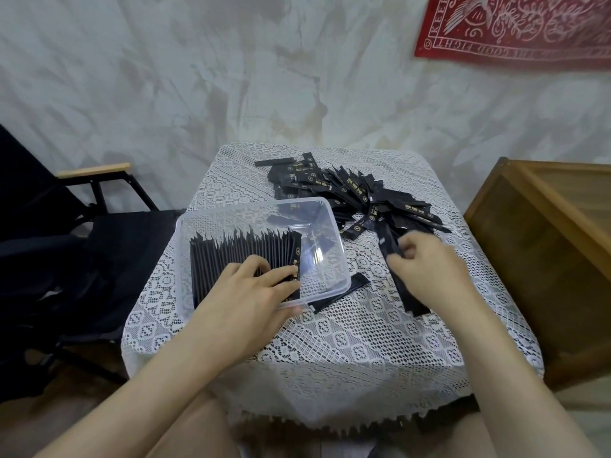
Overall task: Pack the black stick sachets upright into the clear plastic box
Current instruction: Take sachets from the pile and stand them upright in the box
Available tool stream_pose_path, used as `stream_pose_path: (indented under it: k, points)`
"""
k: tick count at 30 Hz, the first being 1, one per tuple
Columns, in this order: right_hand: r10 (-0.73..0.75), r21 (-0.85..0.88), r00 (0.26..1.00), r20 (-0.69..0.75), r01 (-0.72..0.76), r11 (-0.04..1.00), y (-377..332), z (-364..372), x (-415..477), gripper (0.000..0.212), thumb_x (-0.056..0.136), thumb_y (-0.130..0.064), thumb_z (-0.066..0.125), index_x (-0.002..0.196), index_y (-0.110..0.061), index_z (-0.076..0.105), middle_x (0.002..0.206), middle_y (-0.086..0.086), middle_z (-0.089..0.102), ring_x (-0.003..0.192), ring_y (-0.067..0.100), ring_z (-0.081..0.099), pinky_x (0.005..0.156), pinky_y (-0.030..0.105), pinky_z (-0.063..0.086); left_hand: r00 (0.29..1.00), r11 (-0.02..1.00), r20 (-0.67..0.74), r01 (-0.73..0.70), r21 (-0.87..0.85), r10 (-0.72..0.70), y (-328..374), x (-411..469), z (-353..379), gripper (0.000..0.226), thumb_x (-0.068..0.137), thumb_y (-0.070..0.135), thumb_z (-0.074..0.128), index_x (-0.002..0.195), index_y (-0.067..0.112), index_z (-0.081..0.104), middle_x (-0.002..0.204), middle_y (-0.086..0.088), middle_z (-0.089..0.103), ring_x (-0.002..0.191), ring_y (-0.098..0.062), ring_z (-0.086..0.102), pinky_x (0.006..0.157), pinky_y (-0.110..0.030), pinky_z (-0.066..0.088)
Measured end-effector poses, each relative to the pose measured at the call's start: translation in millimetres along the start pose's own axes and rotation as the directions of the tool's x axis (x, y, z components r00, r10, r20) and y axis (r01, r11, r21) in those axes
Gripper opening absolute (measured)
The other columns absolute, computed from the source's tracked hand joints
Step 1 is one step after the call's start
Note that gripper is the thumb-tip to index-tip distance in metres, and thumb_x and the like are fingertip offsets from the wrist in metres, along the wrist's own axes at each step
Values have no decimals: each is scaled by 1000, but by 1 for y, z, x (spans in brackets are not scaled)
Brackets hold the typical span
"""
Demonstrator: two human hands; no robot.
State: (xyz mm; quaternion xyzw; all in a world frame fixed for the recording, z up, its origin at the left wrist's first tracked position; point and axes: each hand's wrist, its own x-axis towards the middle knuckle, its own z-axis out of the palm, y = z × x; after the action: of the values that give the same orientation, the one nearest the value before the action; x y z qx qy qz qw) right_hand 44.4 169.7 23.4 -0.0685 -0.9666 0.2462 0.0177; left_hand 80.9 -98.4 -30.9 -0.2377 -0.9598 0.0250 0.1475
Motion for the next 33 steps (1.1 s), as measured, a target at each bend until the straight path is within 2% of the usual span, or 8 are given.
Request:
stream_pose_path:
  k: [2, 4, 8, 12, 20, 24, 27, 33]
  points:
    - [-72, 228, 994, -84, 90, 970, -27, -22, -13, 10, 90, -35, 64, 90, -25, 62, 76, -7, 68, 76, 23, 65, 67, 36, 48, 1000, 1000, -7, -2, -5, 2, 0, 0, 0, 57, 95, 61, 30, 123, 32, 69, 135, 16, 62, 103, -19, 55, 73, -37, 49]
    - [-183, 316, 972, -147, 222, 923, -60, -32, -27, 10, 89, -36, 64, 92, -27, 60, 77, -8, 68, 75, 21, 66, 70, 39, 51, 1000, 1000, -4, -4, -13, 4, 0, 1, 0, 58, 95, 61, 29, 123, 32, 69, 136, 16, 62, 104, -19, 55, 73, -37, 49]
    - [-343, -10, 932, -118, 344, 939, -109, -2, -31, 15, 99, -31, 52, 108, -19, 54, 94, 4, 69, 86, 32, 64, 66, 39, 39, 1000, 1000, -9, 3, -20, -3, 1, 2, -1, 57, 94, 61, 32, 121, 30, 71, 133, 15, 64, 101, -20, 56, 71, -38, 49]
    - [-285, -203, 956, -64, 268, 942, -113, 45, -18, 18, 103, -21, 45, 118, -10, 46, 104, 14, 68, 98, 40, 65, 65, 35, 34, 999, 1000, -31, -13, -17, 13, 2, 1, -2, 51, 93, 58, 36, 115, 28, 72, 127, 16, 66, 97, -22, 55, 68, -37, 45]
    - [-202, -270, 979, 9, 197, 942, -109, 68, -6, 25, 103, -14, 50, 126, -5, 46, 121, 15, 65, 111, 39, 61, 72, 38, 37, 999, 1000, -36, -20, 4, 20, 2, -1, -3, 38, 92, 51, 56, 116, 22, 55, 123, 13, 64, 100, -23, 54, 71, -38, 43]
    - [-194, -204, 977, 89, 209, 957, -106, 60, -7, 30, 107, -29, 48, 126, -6, 48, 123, 16, 64, 113, 39, 58, 74, 37, 37, 1000, 1000, 1, -1, -7, 1, 3, -1, -5, 48, 95, 54, 50, 131, 23, 47, 126, 14, 62, 104, -23, 52, 75, -38, 44]
    - [-204, -187, 968, 147, 229, 955, -101, 54, -12, 29, 104, -19, 48, 130, -6, 47, 122, 16, 65, 113, 39, 58, 74, 37, 39, 1000, 1000, 4, -8, 2, 8, 3, -2, -4, 53, 96, 57, 42, 140, 26, 42, 135, 15, 58, 106, -22, 51, 77, -37, 43]
    - [-233, -223, 939, 253, 291, 931, -99, 50, -15, 5, 97, -10, 49, 96, -14, 46, 113, 14, 64, 98, 36, 59, 72, 35, 37, 1000, 1000, -2, -16, -9, 16, 1, -2, -1, 55, 97, 56, 36, 142, 27, 46, 138, 12, 59, 105, -23, 52, 77, -39, 46]
